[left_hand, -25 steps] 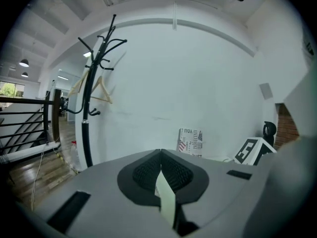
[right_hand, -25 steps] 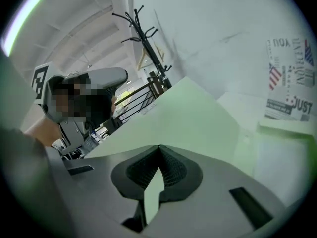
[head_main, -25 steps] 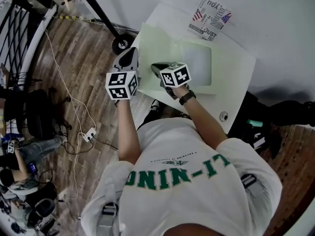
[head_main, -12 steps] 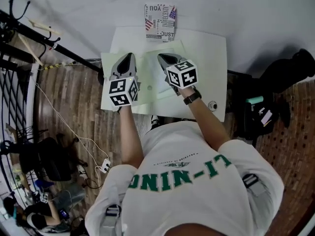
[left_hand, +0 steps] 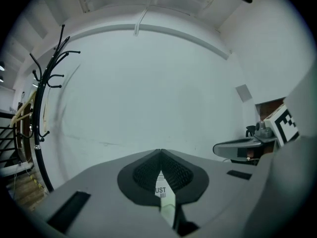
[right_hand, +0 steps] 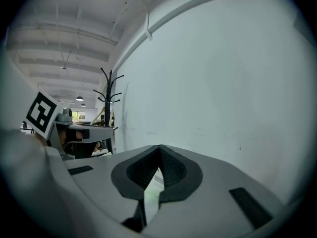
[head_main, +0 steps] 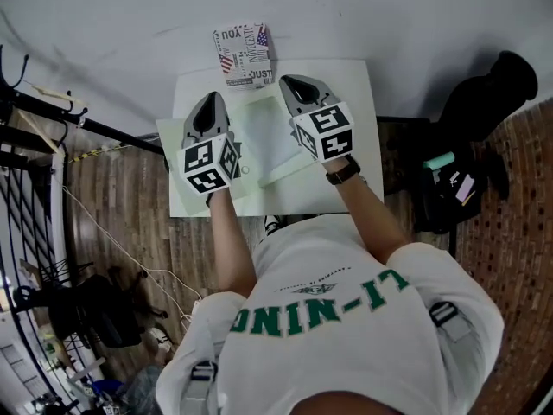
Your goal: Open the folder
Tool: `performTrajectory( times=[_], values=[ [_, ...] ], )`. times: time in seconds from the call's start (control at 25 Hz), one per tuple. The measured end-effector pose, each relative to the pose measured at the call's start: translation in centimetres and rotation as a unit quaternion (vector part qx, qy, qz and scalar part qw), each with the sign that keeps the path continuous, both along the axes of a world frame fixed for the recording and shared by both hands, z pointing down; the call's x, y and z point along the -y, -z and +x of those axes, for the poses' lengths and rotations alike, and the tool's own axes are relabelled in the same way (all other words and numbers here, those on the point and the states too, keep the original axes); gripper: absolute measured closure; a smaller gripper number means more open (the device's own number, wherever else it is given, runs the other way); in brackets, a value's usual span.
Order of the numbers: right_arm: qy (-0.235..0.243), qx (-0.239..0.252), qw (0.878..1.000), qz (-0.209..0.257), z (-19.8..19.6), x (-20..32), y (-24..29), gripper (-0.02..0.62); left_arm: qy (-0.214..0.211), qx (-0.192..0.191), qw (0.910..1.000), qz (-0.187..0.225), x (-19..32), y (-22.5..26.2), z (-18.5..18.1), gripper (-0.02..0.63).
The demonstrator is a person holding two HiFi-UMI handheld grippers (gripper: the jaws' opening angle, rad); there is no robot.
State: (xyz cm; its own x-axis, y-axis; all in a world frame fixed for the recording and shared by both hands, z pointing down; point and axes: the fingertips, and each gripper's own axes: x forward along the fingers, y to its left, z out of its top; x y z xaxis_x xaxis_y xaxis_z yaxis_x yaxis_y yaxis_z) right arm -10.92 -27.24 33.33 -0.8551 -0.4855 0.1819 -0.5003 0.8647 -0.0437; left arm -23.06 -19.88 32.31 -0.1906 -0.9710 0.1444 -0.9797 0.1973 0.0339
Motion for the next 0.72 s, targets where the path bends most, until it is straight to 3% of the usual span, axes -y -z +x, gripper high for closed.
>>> performTrajectory(
  times=[0.32, 0.72],
  values=[
    [-0.025, 0.031, 0.999, 0.012, 2.1, 2.0, 3.0, 0.581, 0.027, 0.037, 0.9989, 0.01, 0.1, 2.4, 0.4, 0.592],
    [-0.024, 0.034, 0.999, 0.009, 1.9, 2.4, 3.2, 0.581, 0.047, 0.027, 0.9985, 0.007, -0.8, 1.4, -1.2, 0.592]
  ],
)
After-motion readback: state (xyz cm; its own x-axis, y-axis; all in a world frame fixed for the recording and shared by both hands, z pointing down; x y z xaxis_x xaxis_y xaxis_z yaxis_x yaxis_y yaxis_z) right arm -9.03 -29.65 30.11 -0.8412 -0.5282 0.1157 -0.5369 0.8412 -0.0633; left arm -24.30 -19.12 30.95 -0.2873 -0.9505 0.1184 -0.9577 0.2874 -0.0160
